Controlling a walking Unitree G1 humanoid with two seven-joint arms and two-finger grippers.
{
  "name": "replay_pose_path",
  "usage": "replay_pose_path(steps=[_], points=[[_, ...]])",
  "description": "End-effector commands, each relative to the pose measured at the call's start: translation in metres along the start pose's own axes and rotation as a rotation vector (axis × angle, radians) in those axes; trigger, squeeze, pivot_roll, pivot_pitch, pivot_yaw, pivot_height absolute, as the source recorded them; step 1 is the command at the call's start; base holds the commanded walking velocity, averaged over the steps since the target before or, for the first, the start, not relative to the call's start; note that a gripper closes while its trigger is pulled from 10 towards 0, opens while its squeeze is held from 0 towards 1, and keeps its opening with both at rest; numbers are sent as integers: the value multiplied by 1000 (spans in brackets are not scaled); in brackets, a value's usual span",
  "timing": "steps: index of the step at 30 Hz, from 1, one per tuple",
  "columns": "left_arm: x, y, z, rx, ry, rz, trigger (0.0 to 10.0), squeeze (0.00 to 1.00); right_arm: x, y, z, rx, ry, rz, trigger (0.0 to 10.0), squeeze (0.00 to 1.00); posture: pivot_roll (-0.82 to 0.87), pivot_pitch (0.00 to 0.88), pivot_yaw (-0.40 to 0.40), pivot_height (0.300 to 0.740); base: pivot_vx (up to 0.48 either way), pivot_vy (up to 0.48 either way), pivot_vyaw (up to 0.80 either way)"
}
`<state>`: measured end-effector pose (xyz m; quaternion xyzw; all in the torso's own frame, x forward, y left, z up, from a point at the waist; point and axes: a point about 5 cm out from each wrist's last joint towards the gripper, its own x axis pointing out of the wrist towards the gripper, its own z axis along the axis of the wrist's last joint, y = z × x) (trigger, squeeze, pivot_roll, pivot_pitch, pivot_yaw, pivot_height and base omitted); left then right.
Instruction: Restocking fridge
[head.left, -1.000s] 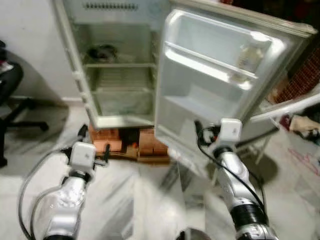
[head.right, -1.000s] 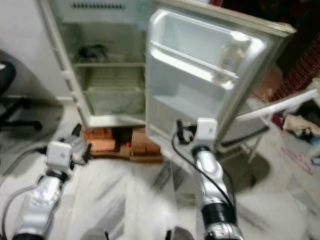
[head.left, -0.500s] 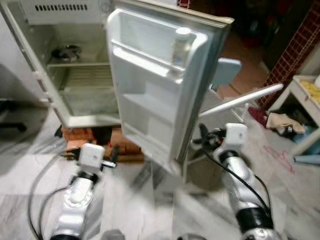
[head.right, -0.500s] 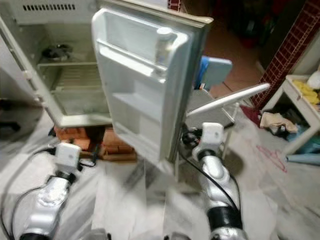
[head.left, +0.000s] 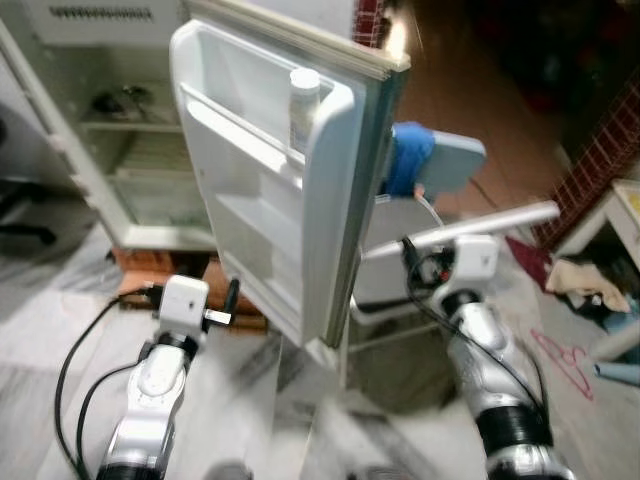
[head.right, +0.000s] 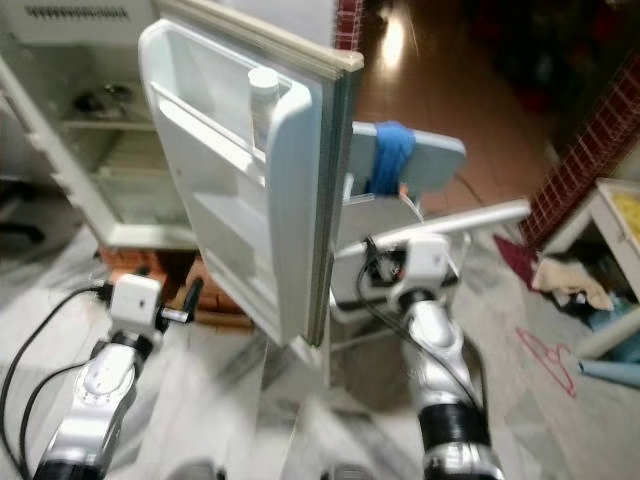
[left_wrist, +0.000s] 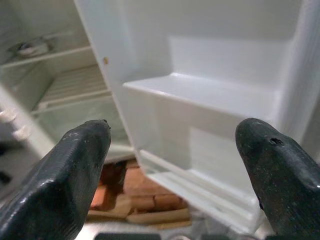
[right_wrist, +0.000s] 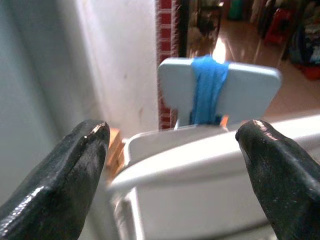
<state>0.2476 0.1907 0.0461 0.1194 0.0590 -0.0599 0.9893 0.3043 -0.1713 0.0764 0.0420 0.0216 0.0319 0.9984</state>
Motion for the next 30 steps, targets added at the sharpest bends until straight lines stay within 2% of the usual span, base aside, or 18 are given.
replay_pose_path(steps=[1, 7, 11, 12, 14, 18, 20, 27, 30], points=[[-5, 15, 0, 13, 2, 52, 10000, 0, 5, 13, 8, 18, -32, 38, 10000, 0, 87, 54, -49, 740, 0, 0, 0], [-14, 14, -9, -6, 32, 72, 10000, 0, 5, 12, 5, 18, -26, 43, 10000, 0, 91, 37, -55, 740, 0, 0, 0], [-36, 8, -27, -48, 95, 72, 10000, 0, 7, 6, 5, -37, -25, 43, 10000, 0, 94, 25, -61, 740, 0, 0, 200], [-38, 7, -27, -49, 98, 70, 10000, 0, 8, 6, 5, -41, -26, 44, 10000, 0, 94, 23, -61, 740, 0, 0, 800], [-42, 3, -28, -48, 100, 60, 10000, 0, 9, 4, 6, -3, -26, 33, 10000, 0, 101, 23, -62, 740, 0, 0, 794], [-42, 3, -29, -48, 101, 62, 10000, 0, 15, 7, 10, -2, -39, 43, 10000, 0, 107, 17, -65, 740, 0, 0, 570], [-36, 6, -26, -50, 97, 72, 10000, 0, 26, 14, 23, 20, -75, 68, 10000, 0, 111, 10, -66, 740, 0, 0, 0], [-31, 6, -25, -46, 91, 66, 10000, 0, 43, 26, 39, 39, -103, 108, 10000, 0, 106, 4, -64, 740, 0, 0, 0], [-29, 5, -24, -43, 87, 59, 10000, 0, 54, 45, 50, 79, -124, 162, 10000, 0, 107, 2, -61, 740, 0, 0, 0]])
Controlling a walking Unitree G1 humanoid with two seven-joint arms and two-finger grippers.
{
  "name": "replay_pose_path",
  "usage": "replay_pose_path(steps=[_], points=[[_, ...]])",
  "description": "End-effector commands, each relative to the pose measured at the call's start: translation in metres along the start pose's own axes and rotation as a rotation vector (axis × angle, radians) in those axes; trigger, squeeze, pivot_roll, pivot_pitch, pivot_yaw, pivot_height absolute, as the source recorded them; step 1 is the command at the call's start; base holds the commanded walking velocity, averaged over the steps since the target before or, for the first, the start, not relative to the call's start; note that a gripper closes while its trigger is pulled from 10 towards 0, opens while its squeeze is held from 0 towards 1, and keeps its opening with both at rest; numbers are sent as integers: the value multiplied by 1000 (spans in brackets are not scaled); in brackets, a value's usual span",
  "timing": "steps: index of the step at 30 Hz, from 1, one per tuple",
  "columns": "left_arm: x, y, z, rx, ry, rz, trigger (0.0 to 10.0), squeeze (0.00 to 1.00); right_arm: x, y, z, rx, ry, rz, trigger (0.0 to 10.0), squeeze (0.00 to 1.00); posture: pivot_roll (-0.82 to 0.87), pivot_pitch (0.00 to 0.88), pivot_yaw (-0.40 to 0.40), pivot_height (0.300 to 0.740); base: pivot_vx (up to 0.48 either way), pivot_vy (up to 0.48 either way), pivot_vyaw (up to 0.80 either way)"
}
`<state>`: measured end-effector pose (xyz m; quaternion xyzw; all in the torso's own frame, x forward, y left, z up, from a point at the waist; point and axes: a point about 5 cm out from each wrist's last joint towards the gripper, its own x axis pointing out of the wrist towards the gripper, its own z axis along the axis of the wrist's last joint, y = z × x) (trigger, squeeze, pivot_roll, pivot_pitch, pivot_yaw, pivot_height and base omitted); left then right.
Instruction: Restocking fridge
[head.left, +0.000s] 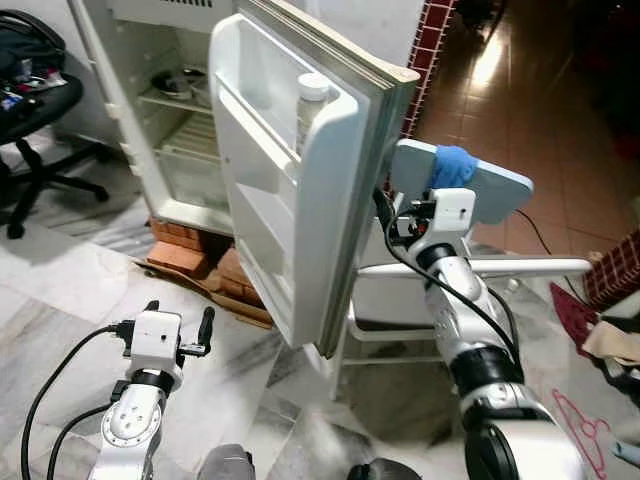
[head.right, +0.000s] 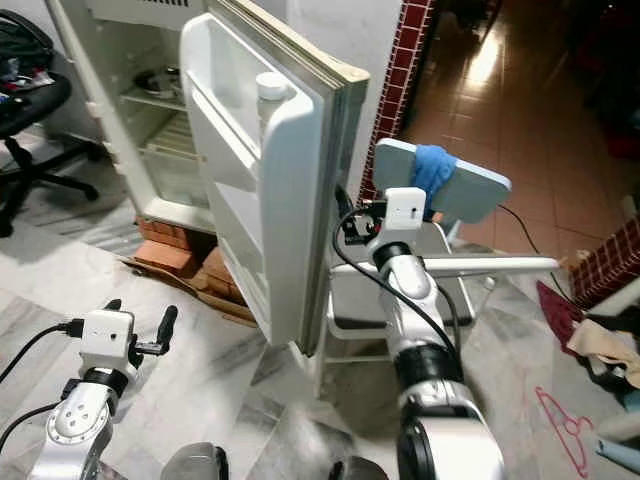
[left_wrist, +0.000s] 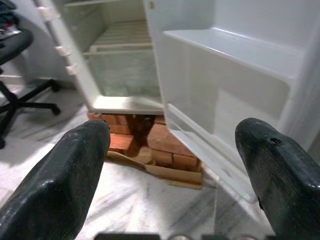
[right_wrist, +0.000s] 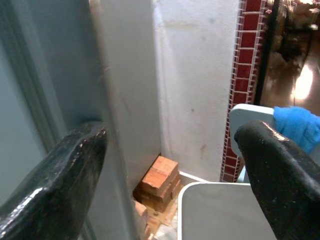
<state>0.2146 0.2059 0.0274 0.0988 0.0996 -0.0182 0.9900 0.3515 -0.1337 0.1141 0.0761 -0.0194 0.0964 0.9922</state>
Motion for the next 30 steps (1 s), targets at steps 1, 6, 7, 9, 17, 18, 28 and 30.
replay_pose_path(steps=[1, 6, 7, 9, 17, 18, 28, 30], points=[[4, -2, 2, 10, -2, -15, 10000, 0, 15, 21, 18, 51, -63, 78, 10000, 0, 109, 0, -60, 740, 0, 0, 0], [6, -3, 3, 14, -7, -22, 10000, 0, 22, 73, 29, 227, -80, 342, 10000, 0, 114, 0, -62, 740, 0, 0, 0], [6, -3, 3, 15, -8, -22, 10000, 0, 20, 88, 31, 258, -87, 431, 10000, 0, 114, 0, -62, 740, 0, 0, 0], [6, -3, 3, 15, -9, -23, 10000, 0, 7, 115, 37, 357, -90, 633, 10000, 0, 118, 0, -67, 740, 0, 0, 0], [4, -3, 2, 17, -6, -24, 10000, 0, -43, 131, 32, 444, -30, 964, 10000, 0, 112, 1, -62, 740, 0, 0, 0], [4, -2, 1, 18, -5, -26, 10000, 0, -41, 115, 13, 376, 16, 849, 10000, 0, 110, 3, -59, 740, 0, 0, 0], [11, 0, 0, -3, 27, -21, 10000, 0, -55, 56, -22, 188, 133, 514, 10000, 0, 109, 0, -51, 740, 0, 44, 0], [18, 8, 5, 20, 15, -2, 10000, 0, -60, 49, -20, 90, 137, 507, 10000, 0, 108, 0, -49, 740, 0, 439, 0]])
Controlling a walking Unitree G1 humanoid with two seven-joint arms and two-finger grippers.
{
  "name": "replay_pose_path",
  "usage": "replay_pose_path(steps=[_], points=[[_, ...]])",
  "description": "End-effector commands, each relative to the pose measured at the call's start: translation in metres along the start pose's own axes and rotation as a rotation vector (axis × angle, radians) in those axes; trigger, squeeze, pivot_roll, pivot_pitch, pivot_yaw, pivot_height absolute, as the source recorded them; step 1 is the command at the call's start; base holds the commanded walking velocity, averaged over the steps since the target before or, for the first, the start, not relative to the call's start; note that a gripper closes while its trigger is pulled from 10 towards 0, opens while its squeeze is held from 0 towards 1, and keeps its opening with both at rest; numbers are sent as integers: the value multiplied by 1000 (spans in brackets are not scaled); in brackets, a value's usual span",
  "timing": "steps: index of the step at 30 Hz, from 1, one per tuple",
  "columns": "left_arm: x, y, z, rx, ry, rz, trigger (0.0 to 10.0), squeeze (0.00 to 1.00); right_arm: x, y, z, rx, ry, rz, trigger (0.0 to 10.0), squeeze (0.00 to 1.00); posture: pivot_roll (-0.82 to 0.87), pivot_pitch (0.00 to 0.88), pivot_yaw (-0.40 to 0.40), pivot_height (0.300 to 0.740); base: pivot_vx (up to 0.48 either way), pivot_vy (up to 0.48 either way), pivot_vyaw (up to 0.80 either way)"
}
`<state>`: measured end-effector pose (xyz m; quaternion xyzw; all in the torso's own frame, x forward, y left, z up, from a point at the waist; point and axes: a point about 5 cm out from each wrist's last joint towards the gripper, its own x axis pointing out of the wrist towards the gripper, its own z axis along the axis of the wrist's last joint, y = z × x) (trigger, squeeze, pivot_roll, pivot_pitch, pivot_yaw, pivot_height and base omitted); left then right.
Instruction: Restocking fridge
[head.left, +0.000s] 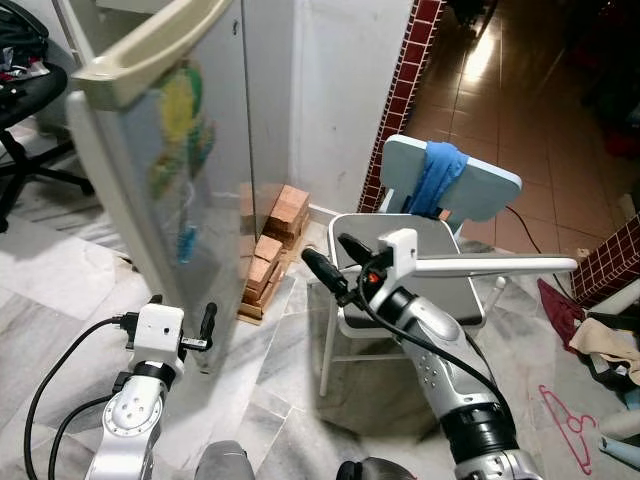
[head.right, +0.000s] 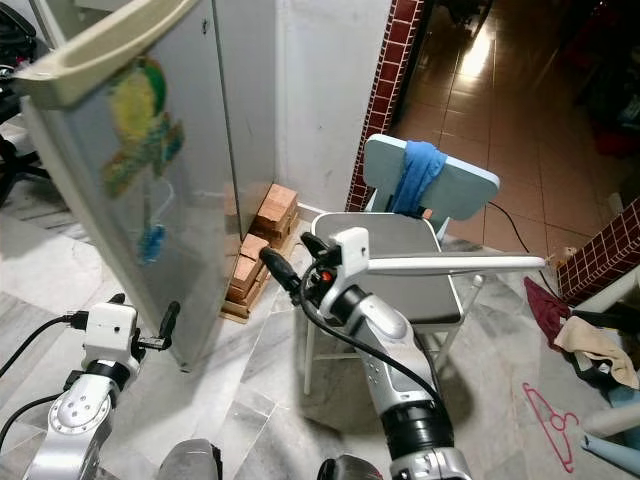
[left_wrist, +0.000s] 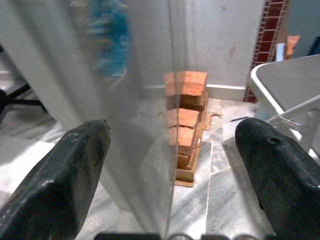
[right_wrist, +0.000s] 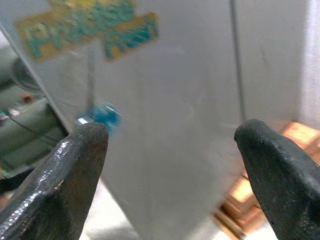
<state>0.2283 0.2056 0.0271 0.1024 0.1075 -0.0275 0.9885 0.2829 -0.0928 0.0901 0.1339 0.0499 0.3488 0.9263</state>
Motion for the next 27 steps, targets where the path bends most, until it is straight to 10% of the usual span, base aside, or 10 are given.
replay_pose_path(steps=[1, 9, 27], points=[[7, 11, 6, 21, -11, 20, 10000, 0, -4, -1, 9, -85, -8, -5, 10000, 0, 104, 0, -45, 740, 0, 435, 0], [19, 17, 24, 21, -64, 10, 10000, 0, -32, -28, 17, -267, 39, -111, 10000, 0, 83, 0, -10, 740, 0, 458, 0], [3, 10, 27, -16, -130, 25, 10000, 0, -72, -44, -8, -195, -10, -633, 10000, 0, 62, 0, -40, 740, 0, 469, 0]])
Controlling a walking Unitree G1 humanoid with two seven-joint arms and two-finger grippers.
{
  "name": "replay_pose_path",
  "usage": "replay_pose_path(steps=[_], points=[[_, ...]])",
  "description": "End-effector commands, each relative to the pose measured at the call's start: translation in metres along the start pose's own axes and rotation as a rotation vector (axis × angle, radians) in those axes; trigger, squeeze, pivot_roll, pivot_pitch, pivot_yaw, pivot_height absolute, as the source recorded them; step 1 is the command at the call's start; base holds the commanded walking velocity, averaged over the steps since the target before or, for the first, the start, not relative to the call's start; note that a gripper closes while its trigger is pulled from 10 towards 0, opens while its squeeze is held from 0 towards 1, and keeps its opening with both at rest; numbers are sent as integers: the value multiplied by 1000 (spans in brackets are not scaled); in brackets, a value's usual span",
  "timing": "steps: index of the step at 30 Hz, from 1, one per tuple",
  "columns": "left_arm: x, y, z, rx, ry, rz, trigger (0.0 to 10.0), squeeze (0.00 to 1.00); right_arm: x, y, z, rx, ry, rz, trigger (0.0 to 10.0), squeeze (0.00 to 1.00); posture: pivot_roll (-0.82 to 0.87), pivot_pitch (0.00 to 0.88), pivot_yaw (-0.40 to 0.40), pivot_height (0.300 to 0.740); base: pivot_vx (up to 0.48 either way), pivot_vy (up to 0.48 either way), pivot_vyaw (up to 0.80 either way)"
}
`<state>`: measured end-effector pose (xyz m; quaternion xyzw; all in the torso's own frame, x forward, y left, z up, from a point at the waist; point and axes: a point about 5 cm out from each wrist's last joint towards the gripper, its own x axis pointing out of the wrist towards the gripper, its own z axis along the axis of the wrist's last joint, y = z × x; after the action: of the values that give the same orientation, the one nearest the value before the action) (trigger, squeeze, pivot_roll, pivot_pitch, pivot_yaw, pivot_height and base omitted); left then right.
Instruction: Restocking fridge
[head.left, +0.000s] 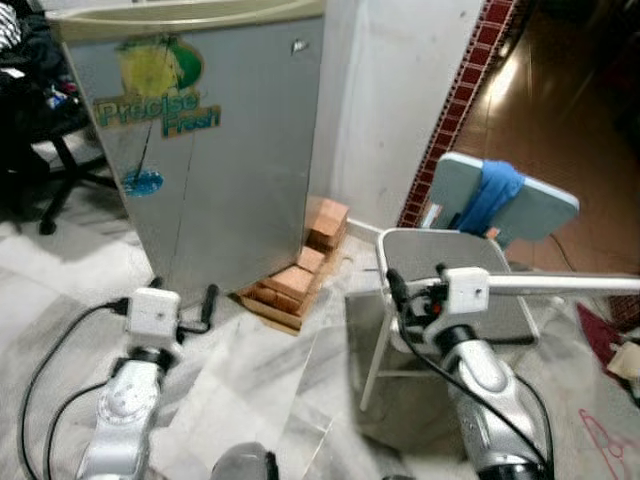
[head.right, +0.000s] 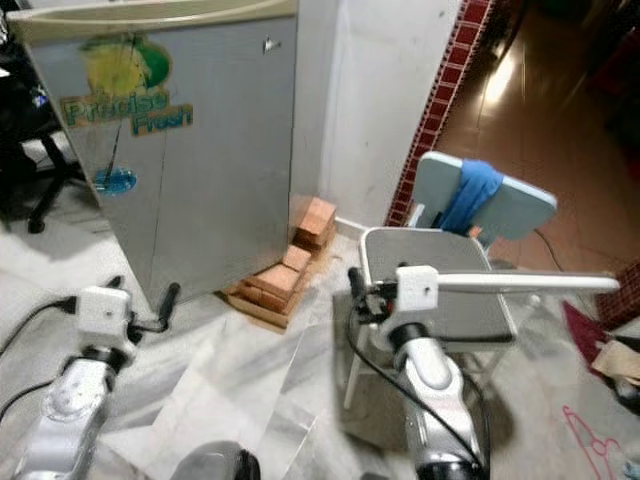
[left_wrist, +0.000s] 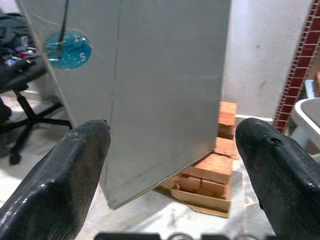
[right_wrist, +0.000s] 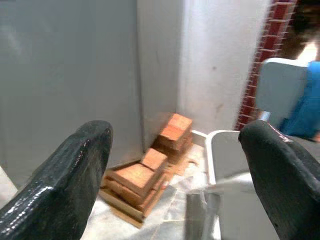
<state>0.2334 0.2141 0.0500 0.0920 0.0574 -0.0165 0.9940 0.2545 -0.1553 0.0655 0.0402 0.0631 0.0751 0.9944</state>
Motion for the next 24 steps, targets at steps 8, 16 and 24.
replay_pose_path(steps=[8, 16, 24], points=[[2, -1, 7, -20, -29, 23, 10000, 0, -7, -32, 6, -27, -24, -180, 10000, 0, 49, 0, -38, 740, 0, 480, 0], [3, -4, 4, 8, -31, 8, 10000, 0, -6, -33, 2, -110, -12, -223, 10000, 0, 48, 0, -41, 740, 0, 480, 0], [7, -4, 5, -22, -35, -6, 10000, 0, -8, -30, 2, -5, -30, -180, 10000, 0, 37, 0, -28, 740, 0, 480, 0]])
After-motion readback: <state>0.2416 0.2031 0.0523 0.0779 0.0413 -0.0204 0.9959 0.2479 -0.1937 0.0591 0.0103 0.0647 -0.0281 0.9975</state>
